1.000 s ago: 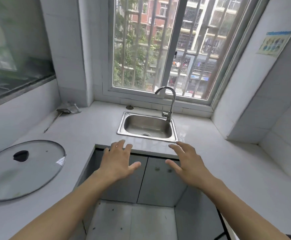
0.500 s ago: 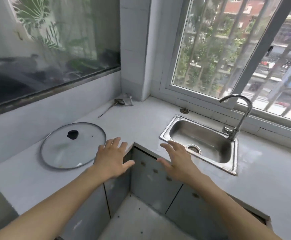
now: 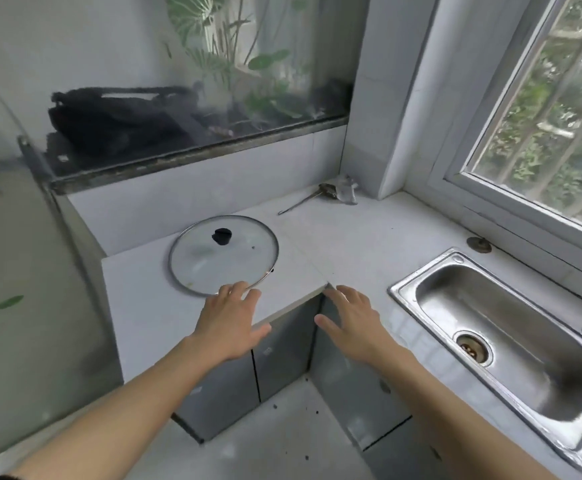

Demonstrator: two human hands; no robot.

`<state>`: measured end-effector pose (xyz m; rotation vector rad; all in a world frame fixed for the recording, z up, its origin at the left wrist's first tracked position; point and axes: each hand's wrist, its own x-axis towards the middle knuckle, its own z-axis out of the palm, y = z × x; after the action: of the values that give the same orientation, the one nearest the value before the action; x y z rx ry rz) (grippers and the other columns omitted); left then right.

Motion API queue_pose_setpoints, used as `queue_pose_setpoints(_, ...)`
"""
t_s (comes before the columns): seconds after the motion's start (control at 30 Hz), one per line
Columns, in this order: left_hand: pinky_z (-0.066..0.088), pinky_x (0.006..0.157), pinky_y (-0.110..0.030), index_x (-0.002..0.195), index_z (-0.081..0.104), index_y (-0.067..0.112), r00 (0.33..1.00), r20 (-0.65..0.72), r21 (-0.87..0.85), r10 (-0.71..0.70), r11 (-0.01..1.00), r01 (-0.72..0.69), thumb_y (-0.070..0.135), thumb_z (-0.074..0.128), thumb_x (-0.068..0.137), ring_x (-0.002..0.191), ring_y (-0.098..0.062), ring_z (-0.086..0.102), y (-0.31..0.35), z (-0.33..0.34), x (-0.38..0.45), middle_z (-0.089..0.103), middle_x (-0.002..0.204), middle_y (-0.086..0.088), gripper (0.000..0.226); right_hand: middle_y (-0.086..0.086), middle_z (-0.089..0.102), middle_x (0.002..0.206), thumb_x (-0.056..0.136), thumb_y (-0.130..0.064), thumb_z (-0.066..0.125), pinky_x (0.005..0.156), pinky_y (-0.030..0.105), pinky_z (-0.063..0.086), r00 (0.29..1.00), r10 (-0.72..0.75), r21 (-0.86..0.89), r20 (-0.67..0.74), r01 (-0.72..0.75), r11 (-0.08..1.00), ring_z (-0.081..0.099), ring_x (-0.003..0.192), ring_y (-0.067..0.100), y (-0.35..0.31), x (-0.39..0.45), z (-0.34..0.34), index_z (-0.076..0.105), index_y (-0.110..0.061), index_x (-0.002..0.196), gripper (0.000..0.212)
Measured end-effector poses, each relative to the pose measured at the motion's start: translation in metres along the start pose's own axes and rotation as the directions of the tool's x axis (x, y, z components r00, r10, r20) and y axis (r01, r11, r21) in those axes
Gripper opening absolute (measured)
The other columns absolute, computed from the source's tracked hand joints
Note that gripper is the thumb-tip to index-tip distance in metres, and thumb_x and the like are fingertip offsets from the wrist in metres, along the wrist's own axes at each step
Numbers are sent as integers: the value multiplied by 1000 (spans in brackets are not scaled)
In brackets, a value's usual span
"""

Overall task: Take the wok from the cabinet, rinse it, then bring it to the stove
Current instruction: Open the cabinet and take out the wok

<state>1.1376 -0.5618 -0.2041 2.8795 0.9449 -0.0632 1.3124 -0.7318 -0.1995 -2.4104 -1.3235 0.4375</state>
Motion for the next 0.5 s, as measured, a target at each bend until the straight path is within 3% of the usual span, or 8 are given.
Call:
queue_pose_setpoints(0.17, 35, 105, -41, 141, 31, 23, 998, 12, -107, -65, 992, 66, 58, 46, 88, 136, -25, 27, -32, 26, 12, 28, 151, -2, 65, 3, 32, 153, 98, -49, 46, 113, 49, 31, 993, 27, 65, 112, -35, 997, 28, 141, 26, -4, 48, 25, 34, -24, 147, 57)
queue_pose_setpoints(0.23, 36, 104, -41, 141, 31, 23, 995, 40, -123, -88, 988, 92, 57, 45, 90, 135, -26, 28, -42, 39, 16, 28, 151, -2, 63, 3, 37, 151, 97, -47, 48, 112, 41, 33, 991, 18, 117, 130, -33, 993, 34, 138, 24, -2, 65, 39, 37, -23, 146, 55)
queue_pose_setpoints(0.33, 36, 104, -42, 142, 30, 22, 988, 102, -141, -118, 981, 132, 55, 44, 91, 135, -27, 29, -49, 56, 22, 28, 151, -3, 63, -1, 50, 141, 97, -47, 50, 97, 28, 42, 985, 75, 286, 156, -117, 951, 52, 116, 13, 4, 85, 64, 45, -23, 140, 49)
queue_pose_setpoints(0.4, 37, 104, -42, 142, 30, 22, 981, 136, -164, -136, 974, 158, 54, 45, 91, 135, -27, 29, -50, 66, 26, 28, 152, -3, 62, -3, 58, 131, 96, -48, 51, 92, 31, 49, 949, 190, 465, 250, -290, 836, 57, 108, 9, 10, 95, 84, 52, -25, 131, 42)
queue_pose_setpoints(0.5, 41, 100, -40, 140, 31, 22, 969, 176, -218, -174, 953, 210, 50, 47, 91, 133, -24, 32, -50, 82, 33, 29, 150, 0, 59, 5, 60, 123, 99, -46, 48, 89, 43, 55, 804, 303, 664, 512, -594, 455, 61, 108, 21, 21, 113, 117, 54, -17, 129, 42)
